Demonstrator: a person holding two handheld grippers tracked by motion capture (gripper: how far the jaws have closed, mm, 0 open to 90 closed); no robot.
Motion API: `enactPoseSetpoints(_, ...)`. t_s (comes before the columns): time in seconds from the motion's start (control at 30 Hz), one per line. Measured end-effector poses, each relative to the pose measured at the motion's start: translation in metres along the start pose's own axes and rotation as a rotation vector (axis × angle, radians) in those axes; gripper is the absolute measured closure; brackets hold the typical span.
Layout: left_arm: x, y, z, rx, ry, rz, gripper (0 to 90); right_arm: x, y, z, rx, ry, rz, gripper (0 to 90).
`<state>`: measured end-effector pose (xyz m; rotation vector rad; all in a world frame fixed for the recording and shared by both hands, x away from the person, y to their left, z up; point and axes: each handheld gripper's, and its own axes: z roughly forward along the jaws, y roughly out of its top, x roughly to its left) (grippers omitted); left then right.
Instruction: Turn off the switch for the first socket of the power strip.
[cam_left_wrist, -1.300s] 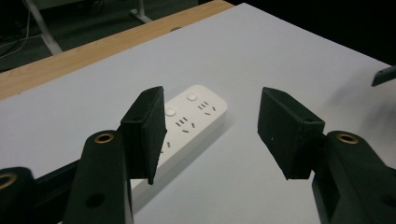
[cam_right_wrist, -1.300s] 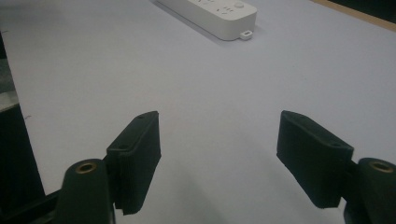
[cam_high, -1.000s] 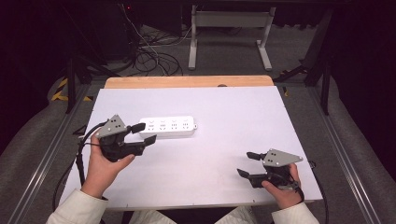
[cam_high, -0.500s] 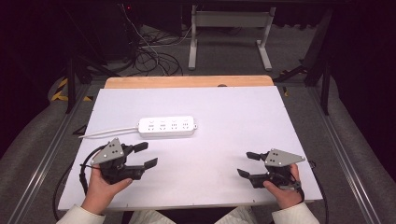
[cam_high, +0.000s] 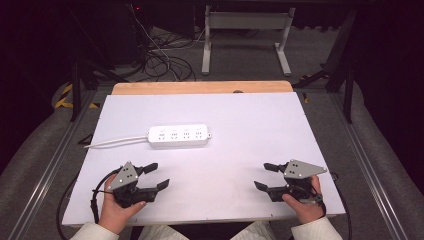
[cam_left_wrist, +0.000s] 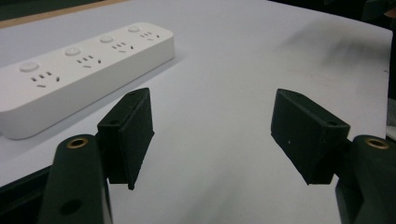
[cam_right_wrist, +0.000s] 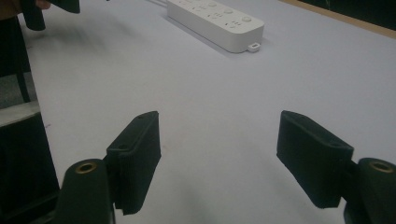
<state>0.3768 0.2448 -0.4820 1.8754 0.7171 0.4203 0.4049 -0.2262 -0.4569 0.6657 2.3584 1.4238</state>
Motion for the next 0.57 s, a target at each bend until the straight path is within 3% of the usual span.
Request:
enactPoseSetpoints(0.23,-0.0056,-0.0016,0.0039,0.025,-0.003,0.07,28.8,-0.0017,-0.0015,0.0005,0.008,0.007,0.003,30.8)
enactPoseSetpoints(0.33,-0.0052,0.0009,0.0067,0.014,-0.019,0.036,28.9,-0.0026,-0.0021,0.0017,0.014,0.009,0.006,30.8)
enactPoseSetpoints(0.43,-0.0041,0.0009,0.0046,-0.002,-0.056,-0.036,30.6,-0.0026,-0.0021,0.0029,0.024,0.004,0.009,30.8)
enactPoseSetpoints(0.5,-0.0029,0.0011,0.0035,-0.01,-0.065,-0.048,30.9,-0.0023,-0.0022,0.0033,0.027,0.003,0.012,30.8)
enactPoseSetpoints(0.57,-0.003,0.0015,0.0037,-0.011,-0.059,-0.026,30.5,-0.0024,-0.0026,0.0039,0.031,0.005,0.015,30.8)
